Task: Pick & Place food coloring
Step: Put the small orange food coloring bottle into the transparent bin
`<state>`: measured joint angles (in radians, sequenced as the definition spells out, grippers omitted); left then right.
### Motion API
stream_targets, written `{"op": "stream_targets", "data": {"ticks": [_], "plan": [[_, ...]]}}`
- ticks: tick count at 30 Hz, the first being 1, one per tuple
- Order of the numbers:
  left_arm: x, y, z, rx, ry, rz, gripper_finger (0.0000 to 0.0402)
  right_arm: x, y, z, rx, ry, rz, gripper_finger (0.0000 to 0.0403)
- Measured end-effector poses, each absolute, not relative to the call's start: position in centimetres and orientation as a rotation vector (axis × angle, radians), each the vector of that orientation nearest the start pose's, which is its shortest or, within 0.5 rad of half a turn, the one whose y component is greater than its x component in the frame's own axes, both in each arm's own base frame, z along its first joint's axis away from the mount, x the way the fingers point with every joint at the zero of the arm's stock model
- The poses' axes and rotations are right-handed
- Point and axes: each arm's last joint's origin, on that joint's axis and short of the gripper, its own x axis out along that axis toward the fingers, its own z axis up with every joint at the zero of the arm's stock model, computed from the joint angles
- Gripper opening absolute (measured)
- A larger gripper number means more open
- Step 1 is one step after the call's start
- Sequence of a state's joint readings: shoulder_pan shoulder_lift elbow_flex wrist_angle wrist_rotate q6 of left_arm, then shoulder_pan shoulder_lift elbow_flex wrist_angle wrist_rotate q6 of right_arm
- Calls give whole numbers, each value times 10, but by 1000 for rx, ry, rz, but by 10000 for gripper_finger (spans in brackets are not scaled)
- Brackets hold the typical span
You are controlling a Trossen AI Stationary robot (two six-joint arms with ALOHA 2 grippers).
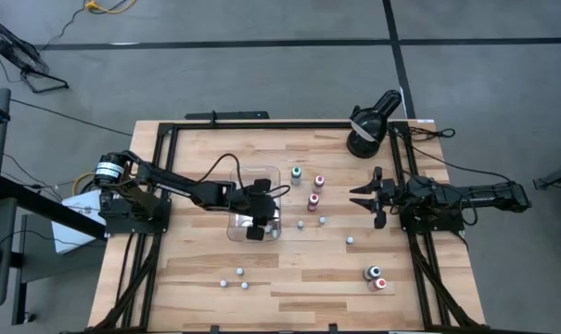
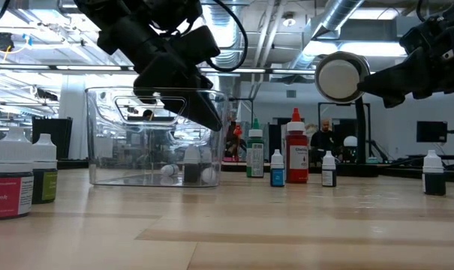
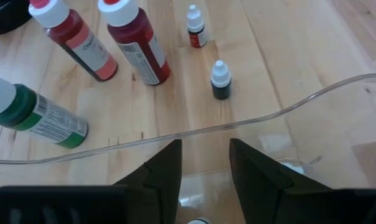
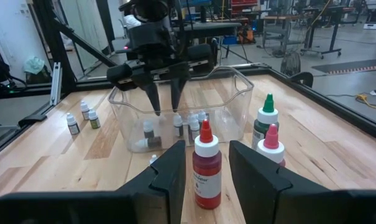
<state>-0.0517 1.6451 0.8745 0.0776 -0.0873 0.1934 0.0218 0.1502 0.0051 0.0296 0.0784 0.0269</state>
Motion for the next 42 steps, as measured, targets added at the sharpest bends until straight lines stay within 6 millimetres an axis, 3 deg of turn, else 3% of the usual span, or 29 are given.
{"op": "stream_targets", "data": {"ticks": [11, 23, 33, 42], "plan": [[331, -14, 178, 238, 692, -31, 128, 106, 0, 156, 21, 115, -58, 113], [319, -15, 195, 261, 705, -40, 128, 106, 0, 156, 21, 115, -58, 113], [293, -31, 224, 413, 702, -140, 128, 106, 0, 156, 21, 115, -58, 113], [253, -65, 244, 514, 753, -314, 128, 106, 0, 156, 21, 115, -58, 113]]}}
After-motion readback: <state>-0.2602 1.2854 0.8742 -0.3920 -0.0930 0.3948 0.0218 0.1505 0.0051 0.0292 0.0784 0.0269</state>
